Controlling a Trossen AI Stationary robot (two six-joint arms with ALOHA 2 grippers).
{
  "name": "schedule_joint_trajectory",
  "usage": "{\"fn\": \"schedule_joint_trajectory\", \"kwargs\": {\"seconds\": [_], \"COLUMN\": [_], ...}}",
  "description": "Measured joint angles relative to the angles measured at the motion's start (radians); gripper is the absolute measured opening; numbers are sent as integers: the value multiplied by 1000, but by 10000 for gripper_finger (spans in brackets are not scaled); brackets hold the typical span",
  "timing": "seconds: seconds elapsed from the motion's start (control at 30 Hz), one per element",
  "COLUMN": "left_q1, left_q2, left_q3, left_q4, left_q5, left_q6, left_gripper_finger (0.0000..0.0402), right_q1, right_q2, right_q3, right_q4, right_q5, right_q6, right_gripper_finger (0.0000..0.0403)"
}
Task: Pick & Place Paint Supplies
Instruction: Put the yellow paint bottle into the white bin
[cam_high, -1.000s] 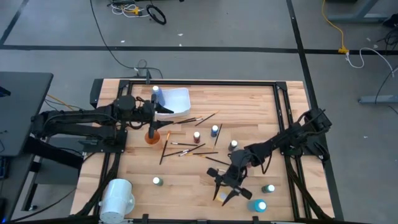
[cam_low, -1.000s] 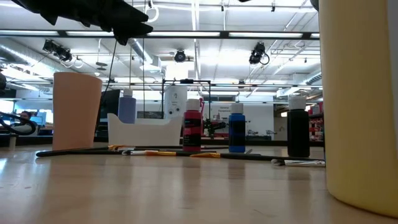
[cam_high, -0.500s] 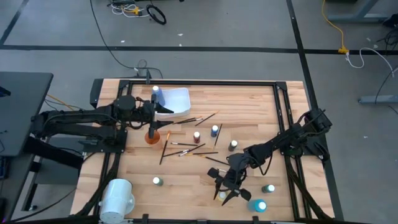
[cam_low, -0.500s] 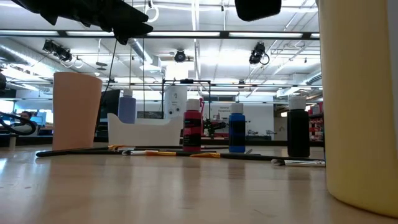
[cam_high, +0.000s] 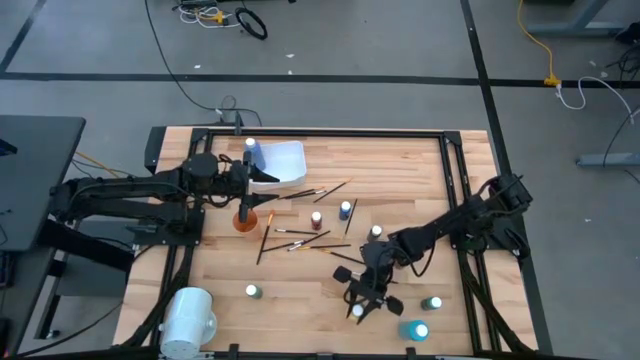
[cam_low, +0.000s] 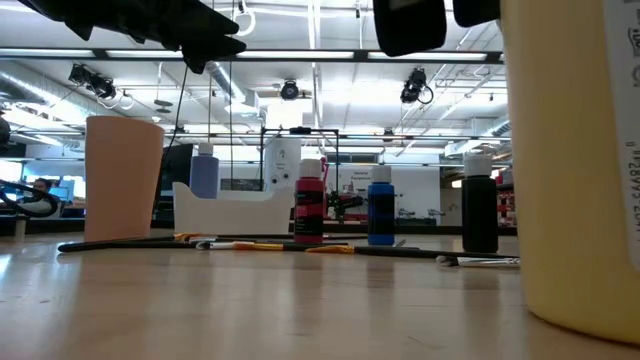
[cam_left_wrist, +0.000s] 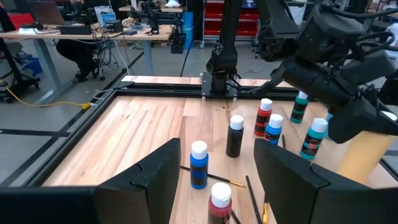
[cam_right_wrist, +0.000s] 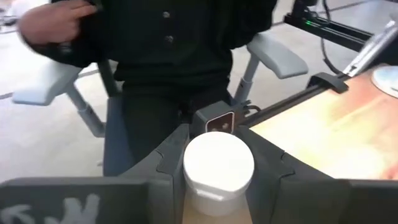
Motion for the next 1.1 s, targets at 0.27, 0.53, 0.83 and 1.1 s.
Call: {"fn": "schedule_joint_trajectory", "kwargs": {"seconds": [0.27,0.53,0.83,1.1], "left_q1": [0,0,0,0], "left_q2": [0,-3,-7,-7], "left_q3": [0,0,0,0], "left_q4": [22,48,79,147], "left_q5": [0,0,0,0], "left_q6": [-4,-3,11,14], "left_gripper_finger": [215,215,215,215], "right_q1": [-78,-194,-355,-481], "right_q2": [1,-2,-36,-31], "right_q3": [-1,-1,50,323], "right_q4": [245,423,418,17], "right_q5": [-66,-8,216,615], "right_q6": [41,141,86,61], "right_gripper_finger": [116,111,111,112]}}
